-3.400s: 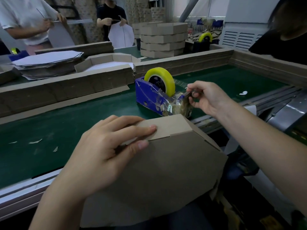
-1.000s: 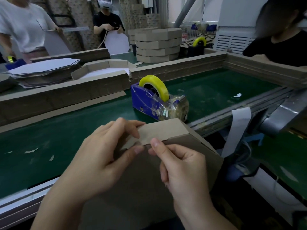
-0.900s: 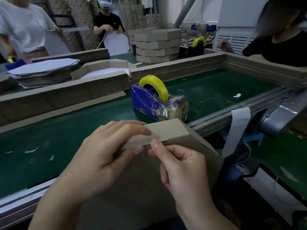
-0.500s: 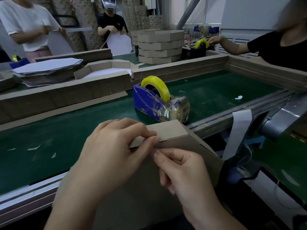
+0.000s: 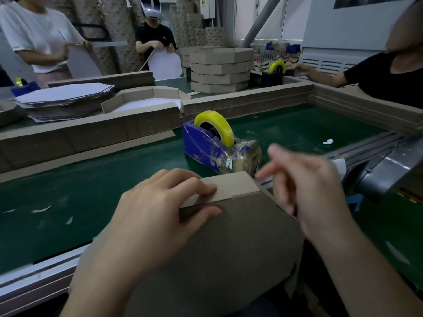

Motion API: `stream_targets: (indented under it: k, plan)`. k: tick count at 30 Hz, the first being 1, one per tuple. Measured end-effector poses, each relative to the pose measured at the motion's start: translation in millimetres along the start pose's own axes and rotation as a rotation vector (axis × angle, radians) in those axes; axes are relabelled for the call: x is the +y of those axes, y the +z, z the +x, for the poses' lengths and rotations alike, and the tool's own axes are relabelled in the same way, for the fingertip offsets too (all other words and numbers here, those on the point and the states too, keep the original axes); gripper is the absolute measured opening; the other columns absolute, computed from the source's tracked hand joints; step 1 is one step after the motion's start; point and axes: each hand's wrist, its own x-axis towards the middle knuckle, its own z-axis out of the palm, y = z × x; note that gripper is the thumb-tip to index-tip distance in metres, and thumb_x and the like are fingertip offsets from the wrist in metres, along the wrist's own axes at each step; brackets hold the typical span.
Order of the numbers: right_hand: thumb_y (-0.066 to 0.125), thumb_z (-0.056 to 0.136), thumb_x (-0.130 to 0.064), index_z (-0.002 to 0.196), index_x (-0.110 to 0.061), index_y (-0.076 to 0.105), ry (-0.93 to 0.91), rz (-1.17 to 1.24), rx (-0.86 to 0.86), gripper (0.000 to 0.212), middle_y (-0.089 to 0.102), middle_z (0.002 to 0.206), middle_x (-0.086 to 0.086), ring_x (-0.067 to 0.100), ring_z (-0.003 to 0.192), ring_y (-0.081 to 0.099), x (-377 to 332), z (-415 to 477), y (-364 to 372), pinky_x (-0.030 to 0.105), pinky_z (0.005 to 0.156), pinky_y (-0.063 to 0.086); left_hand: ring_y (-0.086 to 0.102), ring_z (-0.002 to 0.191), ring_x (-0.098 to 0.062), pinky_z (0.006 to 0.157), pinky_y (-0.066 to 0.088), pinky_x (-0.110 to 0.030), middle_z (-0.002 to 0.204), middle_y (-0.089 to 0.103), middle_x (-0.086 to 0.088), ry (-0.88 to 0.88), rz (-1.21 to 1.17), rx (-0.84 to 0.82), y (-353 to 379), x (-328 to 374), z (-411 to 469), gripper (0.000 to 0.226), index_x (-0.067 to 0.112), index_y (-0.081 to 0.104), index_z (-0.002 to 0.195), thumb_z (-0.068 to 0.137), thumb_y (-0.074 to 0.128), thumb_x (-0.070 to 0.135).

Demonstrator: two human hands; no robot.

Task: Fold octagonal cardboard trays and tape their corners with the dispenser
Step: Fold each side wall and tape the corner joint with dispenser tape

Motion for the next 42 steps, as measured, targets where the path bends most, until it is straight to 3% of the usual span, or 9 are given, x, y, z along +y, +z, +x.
stream_targets:
  k: [3,6,8,12,18,23,27,34,42]
  plan:
    - [0.057,0.092,-0.039,0.071,-0.021,0.072,-0.07,-0.298,0.07,0.031,0.059,0.054,-0.007,0.003,0.046,0.049,12.6,63.4,-13.1,0.017,0.051,0.041,0.066,0.089,-0.014,0.053,0.051,-0.031,0.102,0.065,0.016,0.006,0.061,-0.018,0.1,-0.4,-1.0,0.034,0.034,0.071,0.102,0.078,0.066,0.058]
    - [0.054,0.095,-0.041,0.093,-0.027,0.071,0.092,-0.644,-0.072,0.022,0.065,0.101,-0.009,0.007,0.084,0.056,42.4,124.4,-20.1,0.028,0.075,0.039,0.066,0.087,-0.016,0.055,0.049,-0.031,0.103,0.065,0.013,0.008,0.129,-0.045,0.2,0.0,-3.4,0.045,0.033,0.07,0.108,0.072,0.066,0.059]
    - [0.049,0.097,-0.044,0.094,-0.031,0.069,0.236,-0.706,-0.22,0.024,0.061,0.114,-0.002,0.012,0.082,0.051,57.8,147.7,-23.1,0.028,0.067,0.036,0.066,0.087,-0.016,0.056,0.049,-0.03,0.103,0.065,0.013,0.004,0.13,-0.053,0.3,-0.6,-3.6,0.049,0.033,0.069,0.109,0.068,0.064,0.058]
    - [0.053,0.094,-0.046,0.083,-0.034,0.072,0.326,-0.574,-0.327,0.025,0.06,0.107,-0.001,0.015,0.069,0.041,59.7,158.8,-28.2,0.025,0.054,0.032,0.066,0.088,-0.015,0.059,0.048,-0.029,0.104,0.064,0.015,-0.008,0.134,-0.047,1.9,-4.7,-4.3,0.048,0.035,0.068,0.109,0.067,0.064,0.059]
    - [0.067,0.086,-0.029,0.079,-0.022,0.077,0.383,-0.408,-0.385,0.014,0.062,0.08,-0.004,0.013,0.07,0.039,56.8,158.5,-32.1,0.025,0.056,0.031,0.065,0.09,-0.014,0.061,0.049,-0.029,0.107,0.063,0.016,-0.015,0.132,-0.053,3.6,-9.0,-2.7,0.05,0.037,0.067,0.111,0.073,0.048,0.063]
    - [0.073,0.077,-0.02,0.071,-0.019,0.076,0.508,-0.193,-0.293,0.007,0.066,0.095,0.001,0.017,0.086,0.043,49.9,155.4,-31.3,0.024,0.065,0.043,0.065,0.09,-0.015,0.062,0.052,-0.031,0.106,0.064,0.016,-0.006,0.125,-0.044,4.1,-8.5,-2.7,0.05,0.036,0.067,0.111,0.073,0.048,0.063]
    - [0.074,0.065,-0.029,0.073,-0.018,0.077,0.541,-0.093,-0.282,0.014,0.05,0.101,0.001,0.011,0.074,0.041,34.2,155.4,-27.3,0.033,0.077,0.051,0.065,0.091,-0.015,0.063,0.05,-0.03,0.107,0.063,0.016,-0.004,0.135,-0.054,3.5,-9.2,-2.8,0.051,0.037,0.067,0.113,0.073,0.049,0.064]
    - [0.062,0.088,-0.011,0.074,-0.009,0.063,0.492,0.029,-0.148,0.014,0.053,0.053,-0.009,0.005,0.051,0.039,48.3,141.6,-21.7,0.032,0.07,0.044,0.066,0.091,-0.015,0.063,0.051,-0.032,0.106,0.064,0.015,-0.003,0.138,-0.044,4.4,-8.1,-2.0,0.05,0.036,0.068,0.112,0.073,0.05,0.063]
    - [0.057,0.088,-0.007,0.059,-0.012,0.059,0.353,0.286,-0.035,0.03,0.046,0.047,-0.007,0.005,0.05,0.041,67.7,129.0,-20.0,0.031,0.067,0.039,0.066,0.091,-0.015,0.062,0.051,-0.031,0.107,0.064,0.016,-0.002,0.125,-0.041,3.6,-10.1,-3.9,0.05,0.036,0.067,0.113,0.074,0.05,0.063]
